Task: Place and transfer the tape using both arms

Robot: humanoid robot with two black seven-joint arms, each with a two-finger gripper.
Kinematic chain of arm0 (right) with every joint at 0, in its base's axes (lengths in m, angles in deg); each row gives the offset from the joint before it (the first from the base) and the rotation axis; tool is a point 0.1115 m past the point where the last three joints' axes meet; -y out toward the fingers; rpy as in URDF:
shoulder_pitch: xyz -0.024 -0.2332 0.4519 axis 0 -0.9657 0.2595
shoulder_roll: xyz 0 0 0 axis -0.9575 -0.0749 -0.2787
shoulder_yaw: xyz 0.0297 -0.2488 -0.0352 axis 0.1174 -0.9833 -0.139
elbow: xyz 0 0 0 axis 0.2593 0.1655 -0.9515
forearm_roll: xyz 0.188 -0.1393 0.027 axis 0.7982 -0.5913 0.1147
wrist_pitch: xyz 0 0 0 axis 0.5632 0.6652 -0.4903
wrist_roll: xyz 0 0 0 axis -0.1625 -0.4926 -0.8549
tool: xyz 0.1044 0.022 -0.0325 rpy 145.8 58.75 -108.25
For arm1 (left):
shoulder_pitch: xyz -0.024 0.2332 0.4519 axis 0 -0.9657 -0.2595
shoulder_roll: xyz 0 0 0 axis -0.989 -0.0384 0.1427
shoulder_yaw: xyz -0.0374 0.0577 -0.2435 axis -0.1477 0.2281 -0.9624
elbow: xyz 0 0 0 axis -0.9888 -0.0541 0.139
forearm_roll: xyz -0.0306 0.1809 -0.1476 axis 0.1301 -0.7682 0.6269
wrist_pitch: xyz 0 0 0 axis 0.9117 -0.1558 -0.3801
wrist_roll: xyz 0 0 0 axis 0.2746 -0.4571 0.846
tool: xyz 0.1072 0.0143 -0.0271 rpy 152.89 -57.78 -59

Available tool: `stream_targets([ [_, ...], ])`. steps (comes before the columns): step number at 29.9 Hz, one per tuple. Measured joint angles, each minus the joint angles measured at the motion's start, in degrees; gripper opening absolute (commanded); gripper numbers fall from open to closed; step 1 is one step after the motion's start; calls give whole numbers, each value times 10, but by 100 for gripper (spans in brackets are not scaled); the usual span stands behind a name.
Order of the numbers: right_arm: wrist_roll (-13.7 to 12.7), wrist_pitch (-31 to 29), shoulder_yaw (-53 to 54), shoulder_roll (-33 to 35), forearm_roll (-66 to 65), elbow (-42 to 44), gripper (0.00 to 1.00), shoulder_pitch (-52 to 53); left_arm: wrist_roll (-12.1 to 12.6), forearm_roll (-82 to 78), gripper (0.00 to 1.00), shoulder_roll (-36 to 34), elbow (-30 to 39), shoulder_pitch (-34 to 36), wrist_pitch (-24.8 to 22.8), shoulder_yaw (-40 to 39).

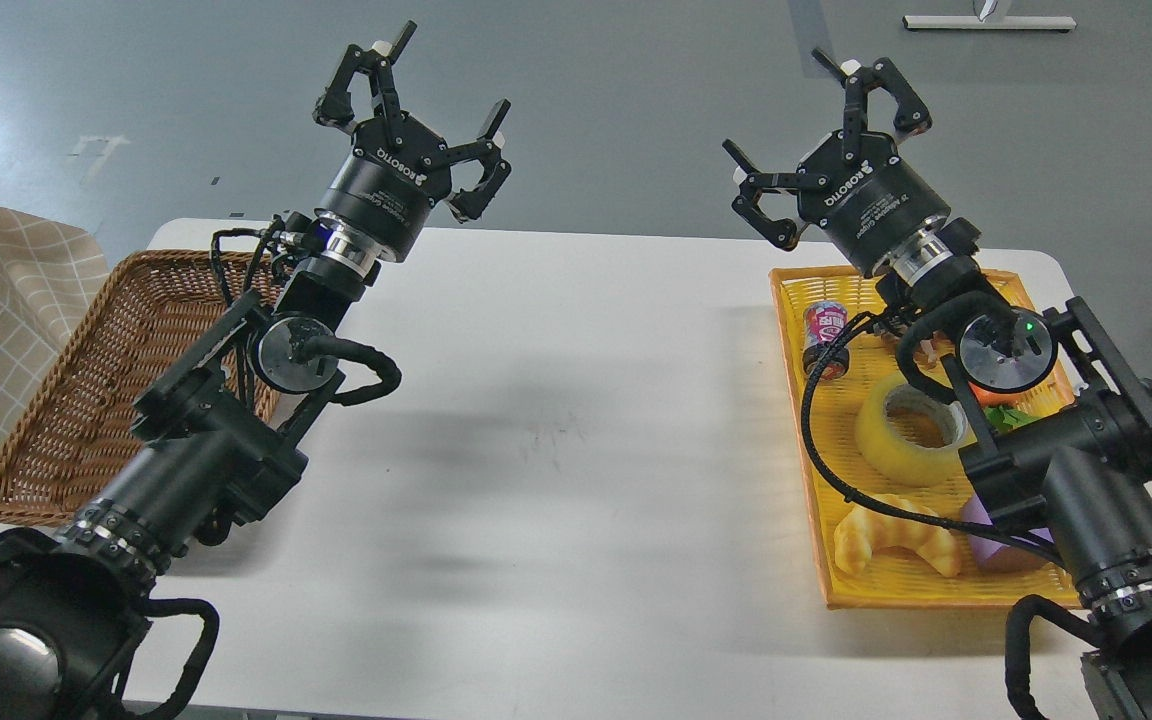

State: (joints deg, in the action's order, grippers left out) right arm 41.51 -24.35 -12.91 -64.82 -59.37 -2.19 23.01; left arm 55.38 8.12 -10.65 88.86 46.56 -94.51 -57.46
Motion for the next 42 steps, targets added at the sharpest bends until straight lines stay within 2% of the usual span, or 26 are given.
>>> stream_targets([
  [24,2,0,-9,9,-8,-9,100,6,0,0,98,0,2,0,0,2],
  [35,2,0,-52,76,-10,-45,100,-2,0,0,98,-1,2,0,0,2],
  [42,2,0,-115,152,-20,-84,100,-5,0,0,98,0,2,0,0,3],
])
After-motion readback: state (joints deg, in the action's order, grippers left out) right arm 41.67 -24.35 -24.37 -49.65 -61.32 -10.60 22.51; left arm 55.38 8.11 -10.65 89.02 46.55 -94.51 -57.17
